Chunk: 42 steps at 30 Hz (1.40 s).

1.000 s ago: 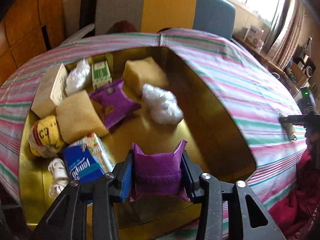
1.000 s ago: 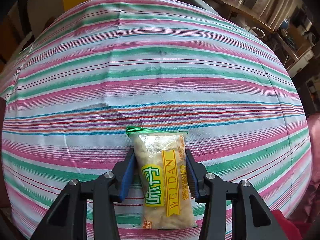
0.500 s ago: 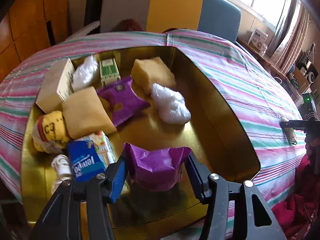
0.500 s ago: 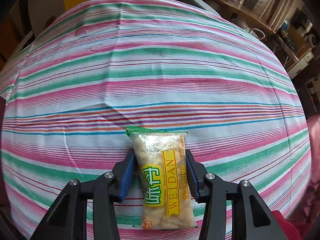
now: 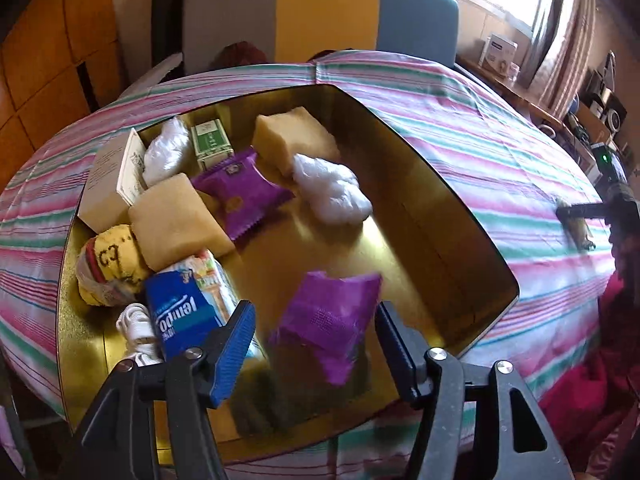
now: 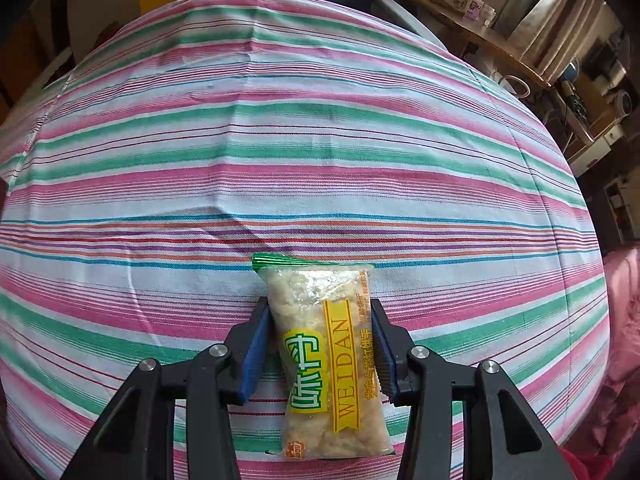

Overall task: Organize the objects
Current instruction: 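Carry the purple packet into the gold tray with the left gripper and release, then carry the WEIDAN snack bag into the gold tray with the right gripper and release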

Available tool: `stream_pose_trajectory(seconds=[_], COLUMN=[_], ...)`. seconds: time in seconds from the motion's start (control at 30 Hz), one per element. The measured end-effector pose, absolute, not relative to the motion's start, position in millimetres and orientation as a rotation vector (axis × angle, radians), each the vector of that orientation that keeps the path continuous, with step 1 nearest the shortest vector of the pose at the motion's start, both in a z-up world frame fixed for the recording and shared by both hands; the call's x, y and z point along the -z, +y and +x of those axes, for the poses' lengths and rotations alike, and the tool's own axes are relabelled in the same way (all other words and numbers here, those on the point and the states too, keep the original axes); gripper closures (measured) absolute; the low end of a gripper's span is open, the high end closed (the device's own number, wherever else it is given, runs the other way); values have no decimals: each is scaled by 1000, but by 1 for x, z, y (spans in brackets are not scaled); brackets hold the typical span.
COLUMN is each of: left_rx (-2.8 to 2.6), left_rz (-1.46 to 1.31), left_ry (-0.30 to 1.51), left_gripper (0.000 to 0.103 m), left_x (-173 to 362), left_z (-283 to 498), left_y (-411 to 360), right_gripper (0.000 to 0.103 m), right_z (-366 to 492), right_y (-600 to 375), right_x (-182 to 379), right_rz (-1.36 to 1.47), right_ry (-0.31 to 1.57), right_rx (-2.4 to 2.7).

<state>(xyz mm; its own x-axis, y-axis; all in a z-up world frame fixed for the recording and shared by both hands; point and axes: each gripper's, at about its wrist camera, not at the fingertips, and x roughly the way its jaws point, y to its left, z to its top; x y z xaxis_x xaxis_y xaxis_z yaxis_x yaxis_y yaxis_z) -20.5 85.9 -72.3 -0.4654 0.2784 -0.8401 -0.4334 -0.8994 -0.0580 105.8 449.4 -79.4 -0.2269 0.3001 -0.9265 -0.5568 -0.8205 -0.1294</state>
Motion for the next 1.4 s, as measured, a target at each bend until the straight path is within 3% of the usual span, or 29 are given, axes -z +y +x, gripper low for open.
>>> stream_pose_trajectory(seconds=[0.5, 1.07, 1.4], left_rx=[-2499, -2626, -2634], left_rz=[-1241, -1185, -1196], left_ry=[119, 64, 46], left_gripper=[36, 36, 36], left_x=[52, 31, 34], left_z=[-19, -17, -17], left_y=[48, 23, 15], right_gripper=[56, 57, 57], right_z=[103, 37, 41], right_y=[424, 230, 186], right_x=[54, -11, -52], right_rz=[-1426, -1398, -1434], right_ry=[279, 60, 18], right_rx=[-2195, -2711, -2838])
